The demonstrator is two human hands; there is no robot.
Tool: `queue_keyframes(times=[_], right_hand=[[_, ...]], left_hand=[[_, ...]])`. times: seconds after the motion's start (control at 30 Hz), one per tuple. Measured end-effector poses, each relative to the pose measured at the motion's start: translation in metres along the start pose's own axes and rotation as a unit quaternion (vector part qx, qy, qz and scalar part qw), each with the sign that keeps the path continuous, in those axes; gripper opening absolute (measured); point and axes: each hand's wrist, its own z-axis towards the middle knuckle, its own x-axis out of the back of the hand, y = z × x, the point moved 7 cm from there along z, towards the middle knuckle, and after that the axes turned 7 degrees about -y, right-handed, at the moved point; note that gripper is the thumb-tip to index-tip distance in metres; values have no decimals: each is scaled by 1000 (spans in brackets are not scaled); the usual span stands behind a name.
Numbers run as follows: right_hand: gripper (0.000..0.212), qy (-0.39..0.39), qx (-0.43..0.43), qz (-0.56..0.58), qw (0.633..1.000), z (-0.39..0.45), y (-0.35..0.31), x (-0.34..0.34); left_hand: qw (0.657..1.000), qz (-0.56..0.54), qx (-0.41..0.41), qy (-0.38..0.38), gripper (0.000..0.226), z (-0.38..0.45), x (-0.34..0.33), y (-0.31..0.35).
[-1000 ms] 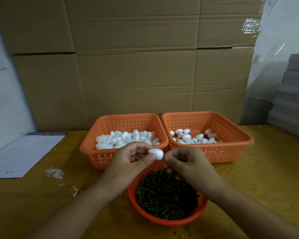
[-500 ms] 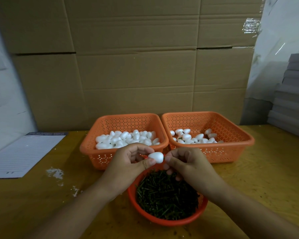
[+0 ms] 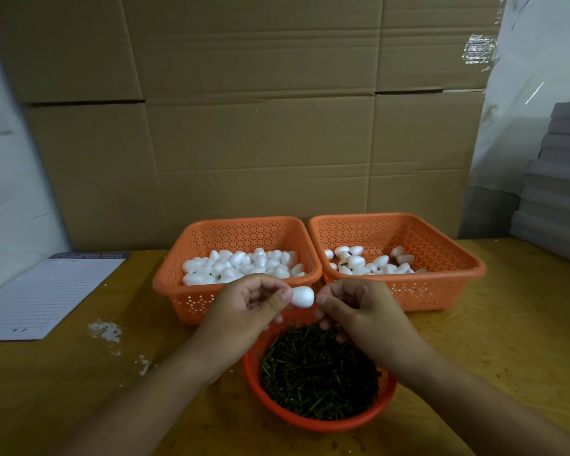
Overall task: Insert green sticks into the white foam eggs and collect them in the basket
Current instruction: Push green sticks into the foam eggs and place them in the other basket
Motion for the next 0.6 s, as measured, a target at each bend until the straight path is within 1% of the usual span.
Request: queue_keyframes(times=[0.13, 0.6], right_hand=[[20, -5, -1, 1, 1000, 0, 1, 0], [17, -23, -10, 12, 1000, 0, 5, -2]], left_hand=[[1000, -6, -15, 1, 25, -1, -1, 2], [1000, -7, -29, 1, 23, -1, -2, 3]])
